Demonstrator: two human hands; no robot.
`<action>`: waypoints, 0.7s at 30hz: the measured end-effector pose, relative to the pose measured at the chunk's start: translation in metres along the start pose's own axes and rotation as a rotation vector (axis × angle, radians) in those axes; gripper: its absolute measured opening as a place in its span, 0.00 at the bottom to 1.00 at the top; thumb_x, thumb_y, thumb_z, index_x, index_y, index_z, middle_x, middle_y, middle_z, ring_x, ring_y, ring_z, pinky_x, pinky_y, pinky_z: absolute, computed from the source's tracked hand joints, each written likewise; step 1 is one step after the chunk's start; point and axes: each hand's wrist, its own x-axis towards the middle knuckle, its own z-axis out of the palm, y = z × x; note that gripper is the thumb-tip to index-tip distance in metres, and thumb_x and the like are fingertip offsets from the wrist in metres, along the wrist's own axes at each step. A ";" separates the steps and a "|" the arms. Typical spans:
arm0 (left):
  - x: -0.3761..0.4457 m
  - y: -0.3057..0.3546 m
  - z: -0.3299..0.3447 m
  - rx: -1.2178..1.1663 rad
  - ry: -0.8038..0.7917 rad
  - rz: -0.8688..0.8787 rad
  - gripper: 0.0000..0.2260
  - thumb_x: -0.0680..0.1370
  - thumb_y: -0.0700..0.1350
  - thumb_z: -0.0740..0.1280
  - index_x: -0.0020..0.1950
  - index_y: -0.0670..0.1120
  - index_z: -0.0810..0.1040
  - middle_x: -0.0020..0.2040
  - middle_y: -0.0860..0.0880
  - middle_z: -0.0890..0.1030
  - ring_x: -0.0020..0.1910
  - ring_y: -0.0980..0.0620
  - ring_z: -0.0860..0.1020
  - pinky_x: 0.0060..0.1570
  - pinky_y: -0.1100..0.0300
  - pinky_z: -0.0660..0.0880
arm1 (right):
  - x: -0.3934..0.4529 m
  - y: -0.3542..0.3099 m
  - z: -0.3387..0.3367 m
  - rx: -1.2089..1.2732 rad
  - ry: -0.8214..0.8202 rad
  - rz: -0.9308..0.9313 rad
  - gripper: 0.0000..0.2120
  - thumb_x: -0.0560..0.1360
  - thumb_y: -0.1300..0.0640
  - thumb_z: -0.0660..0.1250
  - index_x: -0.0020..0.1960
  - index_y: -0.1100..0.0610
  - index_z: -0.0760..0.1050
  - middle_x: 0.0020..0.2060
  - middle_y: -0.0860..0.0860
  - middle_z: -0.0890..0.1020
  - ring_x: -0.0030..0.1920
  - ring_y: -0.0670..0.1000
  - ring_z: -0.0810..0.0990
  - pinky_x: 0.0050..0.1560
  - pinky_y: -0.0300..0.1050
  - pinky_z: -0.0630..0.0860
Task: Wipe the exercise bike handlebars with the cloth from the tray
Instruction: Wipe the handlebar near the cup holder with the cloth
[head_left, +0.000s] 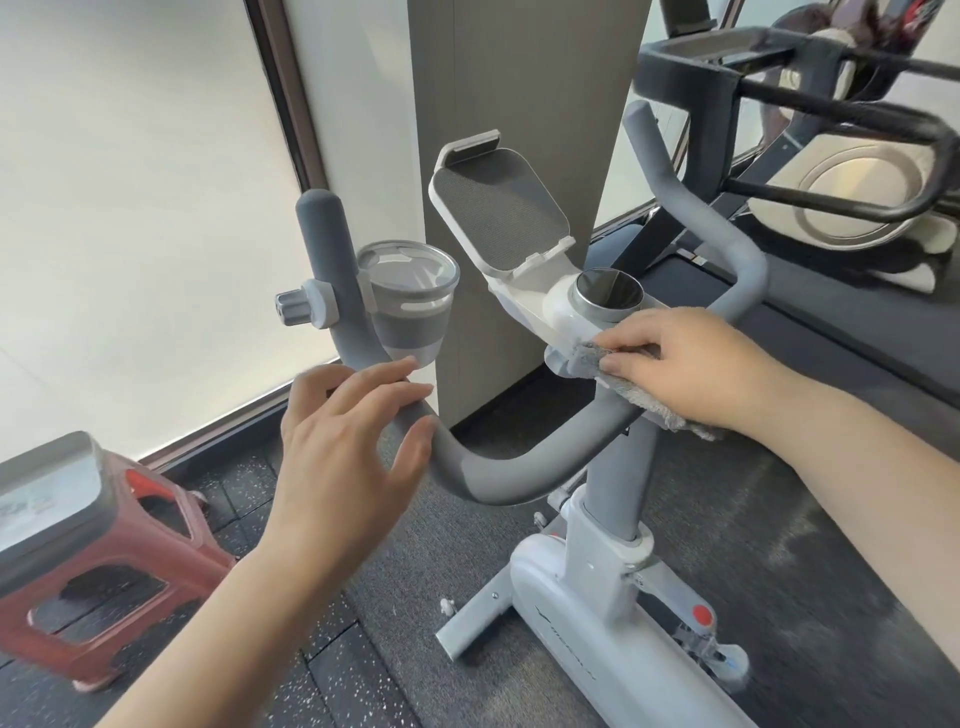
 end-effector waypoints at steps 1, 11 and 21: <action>0.000 0.000 0.000 0.000 0.001 -0.002 0.14 0.74 0.56 0.61 0.54 0.55 0.81 0.61 0.61 0.78 0.60 0.46 0.69 0.62 0.51 0.67 | -0.007 -0.002 0.003 0.170 0.073 0.025 0.10 0.75 0.53 0.68 0.55 0.47 0.82 0.50 0.44 0.84 0.52 0.43 0.80 0.59 0.40 0.72; -0.009 0.038 -0.001 -0.043 -0.070 0.108 0.15 0.74 0.58 0.61 0.55 0.57 0.80 0.61 0.61 0.77 0.61 0.49 0.70 0.61 0.47 0.67 | -0.077 -0.026 0.046 1.217 0.162 0.302 0.09 0.77 0.57 0.64 0.51 0.52 0.83 0.46 0.58 0.85 0.44 0.52 0.81 0.42 0.46 0.80; -0.008 0.065 0.018 0.059 -0.256 0.265 0.17 0.72 0.60 0.68 0.60 0.58 0.78 0.50 0.61 0.81 0.51 0.51 0.71 0.49 0.58 0.61 | -0.108 -0.006 0.072 1.602 0.170 0.666 0.08 0.80 0.56 0.60 0.48 0.57 0.78 0.22 0.51 0.76 0.20 0.45 0.74 0.20 0.33 0.68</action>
